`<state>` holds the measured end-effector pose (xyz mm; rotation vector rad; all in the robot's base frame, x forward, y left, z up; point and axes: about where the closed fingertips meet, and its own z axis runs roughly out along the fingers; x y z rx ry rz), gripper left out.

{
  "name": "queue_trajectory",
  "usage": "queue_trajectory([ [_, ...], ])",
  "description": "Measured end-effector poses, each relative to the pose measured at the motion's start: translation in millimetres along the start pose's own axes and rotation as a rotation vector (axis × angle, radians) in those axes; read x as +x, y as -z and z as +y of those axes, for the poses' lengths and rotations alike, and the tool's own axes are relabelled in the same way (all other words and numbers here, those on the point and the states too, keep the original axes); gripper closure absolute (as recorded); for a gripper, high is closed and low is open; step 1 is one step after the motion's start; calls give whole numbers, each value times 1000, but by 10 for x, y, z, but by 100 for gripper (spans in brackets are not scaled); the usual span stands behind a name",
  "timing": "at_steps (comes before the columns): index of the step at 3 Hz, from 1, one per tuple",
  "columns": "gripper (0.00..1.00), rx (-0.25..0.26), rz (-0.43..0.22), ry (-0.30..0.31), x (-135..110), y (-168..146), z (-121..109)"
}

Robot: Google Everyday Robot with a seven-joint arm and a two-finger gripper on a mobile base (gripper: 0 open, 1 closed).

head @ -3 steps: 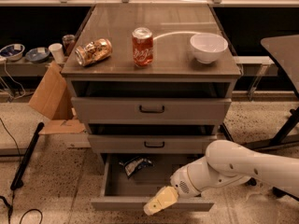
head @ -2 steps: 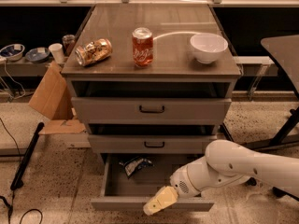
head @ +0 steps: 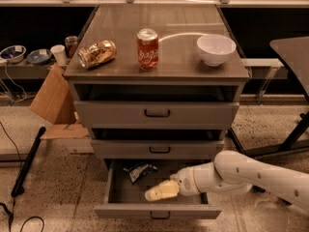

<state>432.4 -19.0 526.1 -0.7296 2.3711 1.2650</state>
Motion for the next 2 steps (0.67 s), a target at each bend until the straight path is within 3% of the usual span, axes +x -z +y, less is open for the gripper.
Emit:
queue_trajectory([
  [1,0,-58,-135,-105,-233,-363,-386],
  [2,0,-75,-166,-247,-217,-1056,-817],
])
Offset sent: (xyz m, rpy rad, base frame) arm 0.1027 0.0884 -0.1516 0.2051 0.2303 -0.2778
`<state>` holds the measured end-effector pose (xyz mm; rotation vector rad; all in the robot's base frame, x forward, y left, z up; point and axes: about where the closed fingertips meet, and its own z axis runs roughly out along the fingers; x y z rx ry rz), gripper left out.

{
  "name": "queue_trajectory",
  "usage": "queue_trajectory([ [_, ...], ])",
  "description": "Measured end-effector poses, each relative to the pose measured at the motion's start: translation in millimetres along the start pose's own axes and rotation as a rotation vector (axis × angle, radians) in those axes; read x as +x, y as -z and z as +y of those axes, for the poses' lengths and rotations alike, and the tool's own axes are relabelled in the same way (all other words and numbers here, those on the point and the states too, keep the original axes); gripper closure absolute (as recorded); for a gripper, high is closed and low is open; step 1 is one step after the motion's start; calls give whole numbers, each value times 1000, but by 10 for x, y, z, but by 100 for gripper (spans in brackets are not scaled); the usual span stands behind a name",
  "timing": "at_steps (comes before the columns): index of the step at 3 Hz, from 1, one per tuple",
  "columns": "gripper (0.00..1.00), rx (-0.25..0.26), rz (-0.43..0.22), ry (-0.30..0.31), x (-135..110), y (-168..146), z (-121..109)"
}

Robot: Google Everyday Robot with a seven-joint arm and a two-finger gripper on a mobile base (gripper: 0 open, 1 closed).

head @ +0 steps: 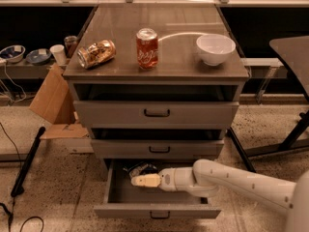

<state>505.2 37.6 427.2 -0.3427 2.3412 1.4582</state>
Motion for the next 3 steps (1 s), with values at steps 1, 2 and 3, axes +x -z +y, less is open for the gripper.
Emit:
queue_trajectory([
  [1,0,34,15,-71,83,-399,-238],
  [2,0,78,-27,-152,41,-707,-405],
  [3,0,113,-109,-232,-20,-999,-676],
])
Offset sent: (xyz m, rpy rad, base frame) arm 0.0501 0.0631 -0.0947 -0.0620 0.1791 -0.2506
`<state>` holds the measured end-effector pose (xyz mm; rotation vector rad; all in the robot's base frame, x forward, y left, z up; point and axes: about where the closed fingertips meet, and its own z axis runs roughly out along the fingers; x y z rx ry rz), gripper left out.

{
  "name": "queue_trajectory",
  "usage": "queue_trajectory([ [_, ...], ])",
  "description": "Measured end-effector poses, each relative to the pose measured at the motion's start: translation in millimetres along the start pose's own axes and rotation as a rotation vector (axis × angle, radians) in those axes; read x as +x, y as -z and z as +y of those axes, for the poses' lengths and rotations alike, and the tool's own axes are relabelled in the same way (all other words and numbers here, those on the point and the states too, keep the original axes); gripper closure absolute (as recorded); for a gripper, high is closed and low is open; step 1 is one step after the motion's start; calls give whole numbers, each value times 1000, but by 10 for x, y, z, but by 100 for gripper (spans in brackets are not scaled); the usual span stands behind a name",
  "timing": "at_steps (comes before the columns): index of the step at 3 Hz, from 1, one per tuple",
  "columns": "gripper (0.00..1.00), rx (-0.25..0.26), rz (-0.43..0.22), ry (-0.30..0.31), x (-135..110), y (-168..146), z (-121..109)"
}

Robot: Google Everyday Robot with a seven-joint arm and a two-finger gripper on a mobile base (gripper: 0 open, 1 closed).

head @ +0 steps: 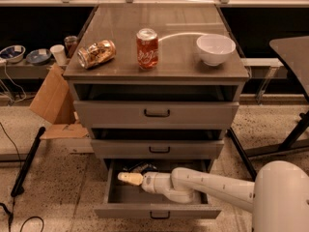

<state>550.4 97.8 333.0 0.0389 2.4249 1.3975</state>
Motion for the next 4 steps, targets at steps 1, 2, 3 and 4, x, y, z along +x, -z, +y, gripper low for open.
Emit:
queue_trajectory([
  [1,0,7,-5,3,-25,-86,-4],
  [2,0,44,-45,17,-127,-371,-94],
  [3,0,136,-116,22,-305,-628,-338],
  [4,0,236,-172,17,-517,-780,-622],
])
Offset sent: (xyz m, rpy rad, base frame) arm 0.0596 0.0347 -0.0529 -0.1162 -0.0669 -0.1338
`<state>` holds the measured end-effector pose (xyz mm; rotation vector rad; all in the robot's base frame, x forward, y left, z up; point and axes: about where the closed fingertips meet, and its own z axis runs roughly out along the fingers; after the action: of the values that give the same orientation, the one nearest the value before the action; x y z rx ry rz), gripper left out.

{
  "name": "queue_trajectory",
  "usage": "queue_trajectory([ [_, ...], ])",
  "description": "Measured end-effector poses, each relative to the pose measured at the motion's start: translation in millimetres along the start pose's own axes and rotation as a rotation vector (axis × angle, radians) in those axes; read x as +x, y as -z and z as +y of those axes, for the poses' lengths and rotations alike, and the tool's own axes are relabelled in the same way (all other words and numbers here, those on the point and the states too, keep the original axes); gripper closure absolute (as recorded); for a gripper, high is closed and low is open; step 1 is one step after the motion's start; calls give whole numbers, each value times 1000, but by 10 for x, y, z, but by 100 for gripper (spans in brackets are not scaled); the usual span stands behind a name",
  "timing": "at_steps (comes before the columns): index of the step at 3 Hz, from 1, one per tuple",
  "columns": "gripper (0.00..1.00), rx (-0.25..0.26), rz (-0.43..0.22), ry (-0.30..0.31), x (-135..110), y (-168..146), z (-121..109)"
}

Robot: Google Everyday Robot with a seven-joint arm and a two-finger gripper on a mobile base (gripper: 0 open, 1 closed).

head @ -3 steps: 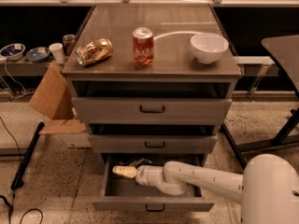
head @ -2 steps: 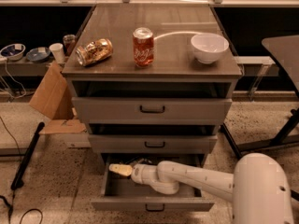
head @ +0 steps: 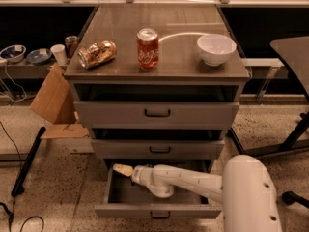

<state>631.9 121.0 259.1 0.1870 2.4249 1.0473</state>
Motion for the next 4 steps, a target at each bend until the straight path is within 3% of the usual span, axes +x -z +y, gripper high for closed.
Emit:
queue_trajectory([
  [2,0,244,-48,10,-239,-227,-457],
  [3,0,368,-44,4,-225,-305,-699],
  [4,0,423,-39,2,-174,-361,-813],
])
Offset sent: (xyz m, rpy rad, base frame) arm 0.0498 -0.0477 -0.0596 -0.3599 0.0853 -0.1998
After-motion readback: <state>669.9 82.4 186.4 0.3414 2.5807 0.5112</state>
